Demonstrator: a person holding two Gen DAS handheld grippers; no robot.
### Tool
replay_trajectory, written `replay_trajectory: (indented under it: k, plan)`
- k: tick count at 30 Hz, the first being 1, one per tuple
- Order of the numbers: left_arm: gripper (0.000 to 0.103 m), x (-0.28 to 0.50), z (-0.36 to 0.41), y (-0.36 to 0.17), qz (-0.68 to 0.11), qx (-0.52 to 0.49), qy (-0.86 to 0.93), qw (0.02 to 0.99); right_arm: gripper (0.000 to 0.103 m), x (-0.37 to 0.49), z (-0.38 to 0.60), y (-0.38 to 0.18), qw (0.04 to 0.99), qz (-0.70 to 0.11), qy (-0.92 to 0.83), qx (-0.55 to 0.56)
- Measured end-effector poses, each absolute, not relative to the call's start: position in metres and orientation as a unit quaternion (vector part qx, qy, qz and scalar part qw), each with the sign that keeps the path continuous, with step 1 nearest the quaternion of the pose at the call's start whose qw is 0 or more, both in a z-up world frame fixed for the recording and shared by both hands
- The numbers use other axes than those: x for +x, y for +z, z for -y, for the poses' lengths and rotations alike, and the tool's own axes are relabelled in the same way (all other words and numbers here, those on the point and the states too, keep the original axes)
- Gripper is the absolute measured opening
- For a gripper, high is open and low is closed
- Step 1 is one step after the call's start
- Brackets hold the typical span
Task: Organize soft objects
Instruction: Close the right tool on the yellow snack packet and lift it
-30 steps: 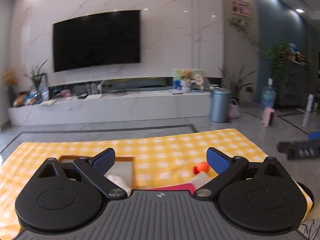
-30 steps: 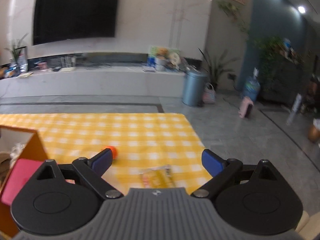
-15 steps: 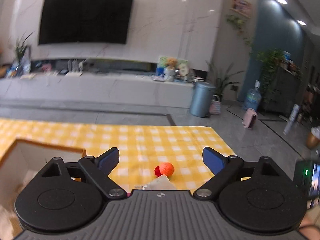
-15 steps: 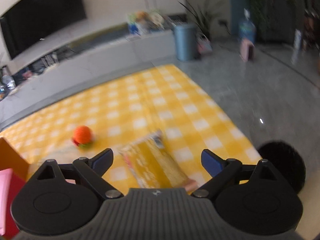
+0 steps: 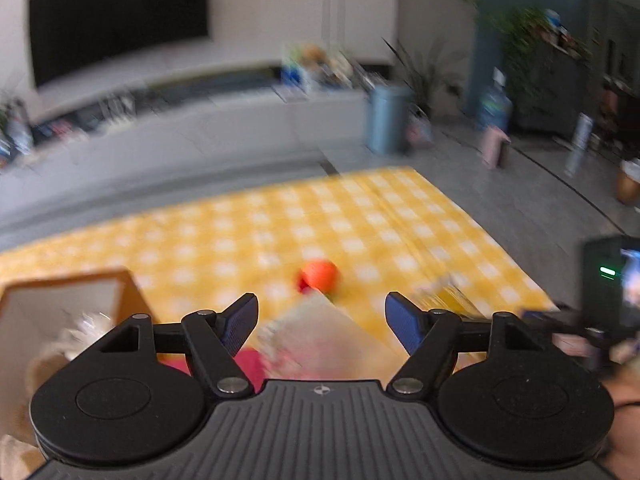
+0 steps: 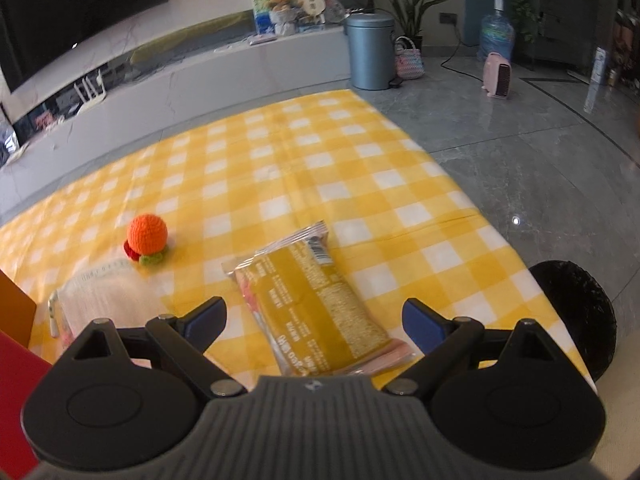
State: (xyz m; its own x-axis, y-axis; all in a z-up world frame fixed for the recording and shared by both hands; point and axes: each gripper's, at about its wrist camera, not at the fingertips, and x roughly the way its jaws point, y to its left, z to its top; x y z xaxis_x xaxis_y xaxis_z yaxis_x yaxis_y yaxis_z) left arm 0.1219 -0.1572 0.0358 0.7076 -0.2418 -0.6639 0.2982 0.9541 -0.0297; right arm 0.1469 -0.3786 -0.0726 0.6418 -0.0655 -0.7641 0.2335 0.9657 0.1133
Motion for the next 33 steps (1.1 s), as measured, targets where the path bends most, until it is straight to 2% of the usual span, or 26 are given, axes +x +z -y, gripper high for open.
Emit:
replay_trajectory:
  k: [2,11,13,17,20,22,25,27,30,33]
  plan:
    - [0.080,0.126,0.152,0.038,-0.358,0.021,-0.154,0.921,0.093,0.152,0.375,-0.077,0.898,-0.422,-0.079,0.090]
    - [0.080,0.121,0.151,0.048,-0.348,0.038,-0.128,0.928,0.093,0.177,0.363,-0.097,0.889,-0.449,-0.072,0.050]
    - [0.083,0.124,0.148,0.053,-0.350,0.023,-0.125,0.928,0.093,0.184,0.361,-0.103,0.885,-0.459,-0.073,0.041]
    - [0.084,0.115,0.143,0.060,-0.319,0.006,-0.120,0.940,0.093,0.195,0.363,-0.118,0.874,-0.477,-0.088,0.024]
    - [0.084,0.109,0.139,0.062,-0.310,-0.043,-0.148,0.938,0.101,0.201,0.371,-0.128,0.866,-0.488,-0.101,0.042]
    - [0.089,0.107,0.139,0.062,-0.314,-0.069,-0.166,0.932,0.101,0.204,0.374,-0.128,0.866,-0.487,-0.101,0.047]
    - [0.089,0.104,0.148,0.064,-0.313,-0.044,-0.179,0.932,0.100,0.204,0.371,-0.128,0.870,-0.483,-0.095,0.032]
    - [0.089,0.103,0.159,0.064,-0.311,-0.015,-0.176,0.934,0.096,0.202,0.370,-0.126,0.871,-0.481,-0.088,0.032]
    - [0.091,0.103,0.177,0.058,-0.302,0.025,-0.169,0.938,0.079,0.197,0.363,-0.121,0.876,-0.477,-0.068,0.015]
    - [0.094,0.111,0.189,0.046,-0.300,0.033,-0.169,0.938,0.072,0.193,0.354,-0.117,0.879,-0.473,-0.057,-0.018]
